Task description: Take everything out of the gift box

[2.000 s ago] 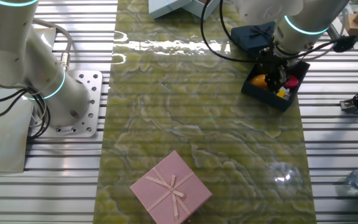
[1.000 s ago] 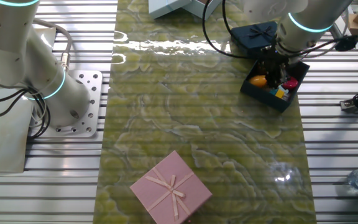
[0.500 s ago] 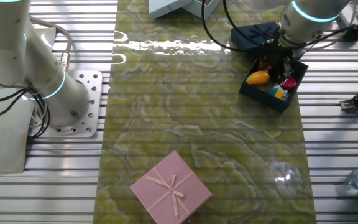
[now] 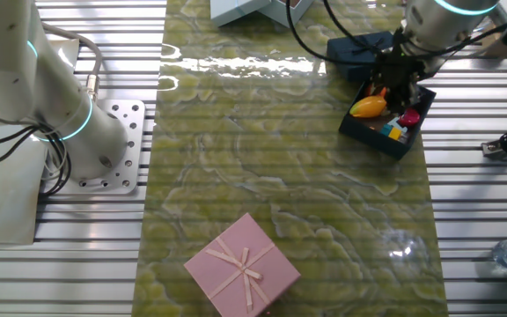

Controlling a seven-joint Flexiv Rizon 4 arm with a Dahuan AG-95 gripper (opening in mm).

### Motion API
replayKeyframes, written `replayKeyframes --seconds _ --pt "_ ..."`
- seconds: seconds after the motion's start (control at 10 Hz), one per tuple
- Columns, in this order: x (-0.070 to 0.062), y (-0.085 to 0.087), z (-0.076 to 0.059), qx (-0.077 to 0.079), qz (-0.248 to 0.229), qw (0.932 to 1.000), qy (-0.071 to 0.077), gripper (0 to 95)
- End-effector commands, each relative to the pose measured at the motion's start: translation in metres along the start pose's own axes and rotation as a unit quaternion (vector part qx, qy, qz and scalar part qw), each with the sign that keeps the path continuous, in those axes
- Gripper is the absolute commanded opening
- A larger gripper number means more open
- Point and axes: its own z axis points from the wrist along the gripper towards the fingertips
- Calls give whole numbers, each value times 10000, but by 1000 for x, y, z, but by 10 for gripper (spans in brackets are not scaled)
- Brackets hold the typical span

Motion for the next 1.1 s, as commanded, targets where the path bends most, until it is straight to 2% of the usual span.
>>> replayKeyframes --seconds 0.1,0.3,0.4,0.6,0.9,1.1 --pt "7 -3 -8 -2 -64 10000 18 0" --pt "22 -12 -10 -20 -141 9999 56 0" --pt "35 -17 -5 -47 -157 9999 52 0" --pt "53 -20 0 -45 -168 9998 107 0" --pt "72 -24 4 -16 -183 9997 180 0" --pt "94 -29 15 -2 -205 9996 188 0"
